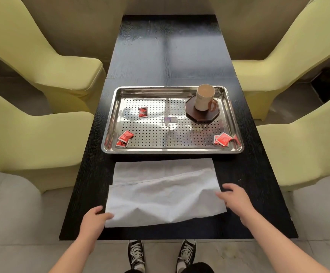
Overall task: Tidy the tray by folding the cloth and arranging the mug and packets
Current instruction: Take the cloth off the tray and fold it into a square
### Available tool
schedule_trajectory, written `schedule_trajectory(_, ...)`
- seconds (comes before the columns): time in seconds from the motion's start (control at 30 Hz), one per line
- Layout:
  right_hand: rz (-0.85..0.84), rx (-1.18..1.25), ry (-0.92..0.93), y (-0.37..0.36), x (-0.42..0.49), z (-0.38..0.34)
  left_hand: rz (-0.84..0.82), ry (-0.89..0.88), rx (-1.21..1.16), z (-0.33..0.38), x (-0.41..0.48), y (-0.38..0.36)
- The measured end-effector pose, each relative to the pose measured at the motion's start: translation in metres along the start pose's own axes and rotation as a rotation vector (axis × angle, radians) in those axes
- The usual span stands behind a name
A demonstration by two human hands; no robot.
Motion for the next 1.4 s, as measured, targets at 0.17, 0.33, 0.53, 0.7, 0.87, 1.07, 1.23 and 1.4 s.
schedule_trajectory(0.17,-0.01,-0.186,0.091,-0.004,-0.016,0.016,-0.019,-0.066,0.046,-0.009,-0.005,0.001)
schedule_trajectory(0.33,0.045,-0.243,0.2,0.008,-0.019,0.015,0.075,-0.241,0.031,0.012,-0.005,0.015)
schedule_trajectory(0.53,-0.036,-0.315,0.051,-0.014,-0.027,0.041,0.108,-0.181,0.118,0.004,0.0,-0.001)
schedule_trajectory(0.7,-0.002,-0.197,0.032,-0.015,-0.006,0.01,0.075,-0.132,0.027,0.019,0.014,-0.01)
schedule_trajectory(0.87,0.077,-0.117,-0.068,-0.026,0.021,-0.006,0.095,-0.084,-0.069,0.052,0.033,-0.017)
schedule_trajectory(1.07,0.201,0.046,-0.103,-0.017,0.014,0.019,0.165,-0.228,-0.138,0.095,0.034,-0.015)
schedule_trajectory(1.23,0.257,0.142,-0.118,-0.013,0.016,0.032,0.202,-0.233,-0.104,0.105,0.052,-0.026)
schedule_trajectory(1.4,0.236,0.026,-0.073,-0.018,0.023,0.027,0.259,-0.255,0.086,0.108,0.069,-0.038)
Point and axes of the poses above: each hand's wrist, its own x-axis towards the middle knuckle, its own y-axis out of the back of the hand, z = x × y, the point moved 10 cm from there along x, towards the middle knuckle, and after that the axes turned 8 degrees about z, right-handed, at the moved point
